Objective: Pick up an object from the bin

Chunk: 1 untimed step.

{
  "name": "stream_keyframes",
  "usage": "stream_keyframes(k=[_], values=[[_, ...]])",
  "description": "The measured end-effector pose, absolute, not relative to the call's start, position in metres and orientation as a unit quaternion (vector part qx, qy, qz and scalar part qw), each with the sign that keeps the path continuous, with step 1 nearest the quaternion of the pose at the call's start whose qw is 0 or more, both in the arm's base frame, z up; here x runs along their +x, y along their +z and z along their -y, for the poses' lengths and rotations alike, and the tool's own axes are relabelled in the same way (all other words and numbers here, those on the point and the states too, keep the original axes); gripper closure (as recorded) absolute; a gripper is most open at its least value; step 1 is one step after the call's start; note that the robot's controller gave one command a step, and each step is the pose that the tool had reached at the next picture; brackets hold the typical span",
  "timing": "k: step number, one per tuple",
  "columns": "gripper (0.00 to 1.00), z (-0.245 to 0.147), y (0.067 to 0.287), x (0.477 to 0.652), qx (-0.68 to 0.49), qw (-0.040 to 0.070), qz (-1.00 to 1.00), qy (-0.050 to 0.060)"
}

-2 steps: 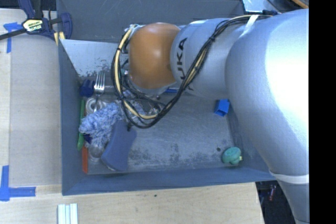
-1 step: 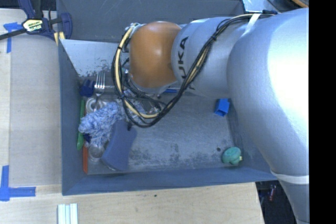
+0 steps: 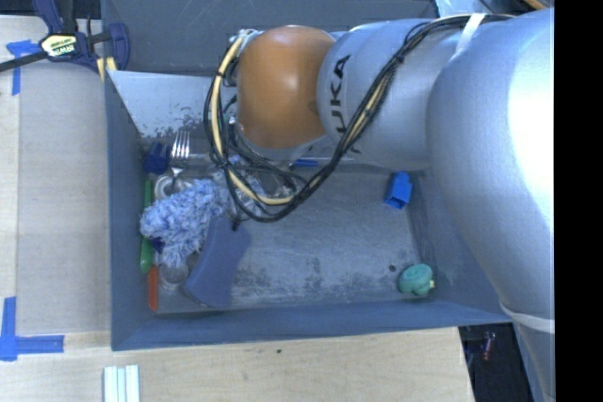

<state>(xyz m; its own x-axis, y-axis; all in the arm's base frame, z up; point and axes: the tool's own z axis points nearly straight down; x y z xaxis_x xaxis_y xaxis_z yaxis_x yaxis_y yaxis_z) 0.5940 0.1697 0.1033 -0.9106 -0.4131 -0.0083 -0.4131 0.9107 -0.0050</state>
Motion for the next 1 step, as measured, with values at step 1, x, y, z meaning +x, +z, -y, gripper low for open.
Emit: stream_keyframes(k=[1], values=[[1.00, -0.1700, 0.1409, 0.5954, -0.211, 0.007, -0.977, -0.001]])
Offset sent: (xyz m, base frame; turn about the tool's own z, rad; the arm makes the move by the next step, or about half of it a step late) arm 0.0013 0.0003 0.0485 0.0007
